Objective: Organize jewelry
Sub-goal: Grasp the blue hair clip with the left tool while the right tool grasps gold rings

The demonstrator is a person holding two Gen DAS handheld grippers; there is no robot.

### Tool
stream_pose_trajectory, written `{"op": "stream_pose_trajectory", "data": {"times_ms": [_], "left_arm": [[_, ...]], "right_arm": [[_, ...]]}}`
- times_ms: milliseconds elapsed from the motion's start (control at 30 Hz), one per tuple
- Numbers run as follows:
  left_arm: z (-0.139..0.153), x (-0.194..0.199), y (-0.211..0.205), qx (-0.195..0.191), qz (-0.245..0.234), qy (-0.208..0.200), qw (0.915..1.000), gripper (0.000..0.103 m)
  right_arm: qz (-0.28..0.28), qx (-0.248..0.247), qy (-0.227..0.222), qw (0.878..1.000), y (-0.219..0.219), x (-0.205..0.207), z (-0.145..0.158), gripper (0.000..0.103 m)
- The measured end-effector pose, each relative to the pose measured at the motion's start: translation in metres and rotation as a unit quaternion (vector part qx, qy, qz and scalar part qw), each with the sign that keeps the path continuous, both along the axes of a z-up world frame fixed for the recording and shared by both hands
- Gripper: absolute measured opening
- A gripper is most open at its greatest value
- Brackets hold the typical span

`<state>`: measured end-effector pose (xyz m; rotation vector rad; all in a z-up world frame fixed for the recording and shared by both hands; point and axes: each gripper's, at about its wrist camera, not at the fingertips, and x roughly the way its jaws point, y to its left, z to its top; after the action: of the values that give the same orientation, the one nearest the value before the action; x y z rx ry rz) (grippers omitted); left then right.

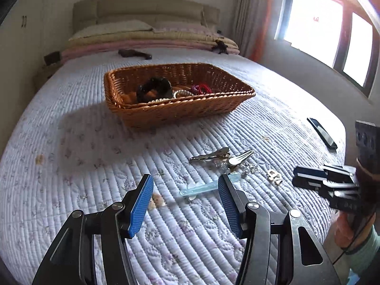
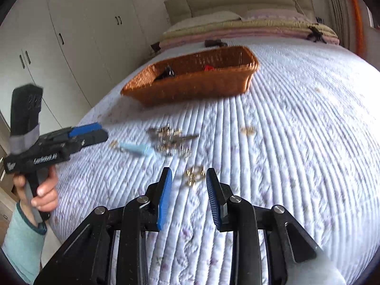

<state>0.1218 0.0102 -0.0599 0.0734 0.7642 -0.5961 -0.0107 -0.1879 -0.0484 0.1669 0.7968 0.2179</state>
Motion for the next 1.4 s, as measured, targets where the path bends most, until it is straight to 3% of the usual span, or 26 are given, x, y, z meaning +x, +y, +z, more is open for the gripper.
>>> {"op": "stream_pose_trajectory", "data": {"times_ms": [267, 467, 633, 900, 1000, 1300, 1367, 1400], "left_arm": [[-0.020, 0.025, -0.033, 0.036, -0.041, 0.038, 0.9978, 0.058], [-0.024, 0.021, -0.049, 0.063, -0.062, 0.039, 0.9953, 0.058], [-0.026, 0.006, -0.054, 0.076, -0.081, 0.047, 0.9927, 0.058], [-0.020, -0.027, -0.065, 0.079, -0.101, 0.031, 0.9912, 0.058], [-0.019, -0.022, -0.066, 0.091, -0.079, 0.015, 0.9926, 0.058], [-0.026, 0.003, -0.075, 0.103, -0.093, 0.033, 0.9898, 0.058], [-0.026, -0.002, -0.080, 0.107, -0.101, 0.030, 0.9886, 0.048], [-0.025, -0.004, -0.081, 0.108, -0.102, 0.031, 0.9885, 0.036]], "right_arm": [[-0.006, -0.028, 0.016, 0.999, 0.016, 0.004, -0.017, 0.032], [-0.040, -0.067, 0.020, 0.997, 0.018, 0.016, -0.019, 0.032], [-0.052, -0.089, 0.017, 0.994, 0.008, 0.015, -0.018, 0.013], [-0.022, -0.101, 0.008, 0.995, 0.006, 0.012, -0.015, 0.015], [-0.020, -0.111, 0.008, 0.994, 0.008, 0.015, -0.015, 0.015], [0.000, -0.118, 0.009, 0.993, 0.010, 0.024, -0.015, 0.023], [0.004, -0.124, 0.007, 0.992, 0.013, 0.026, -0.016, 0.024], [0.004, -0.124, 0.007, 0.992, 0.013, 0.027, -0.016, 0.024]]}}
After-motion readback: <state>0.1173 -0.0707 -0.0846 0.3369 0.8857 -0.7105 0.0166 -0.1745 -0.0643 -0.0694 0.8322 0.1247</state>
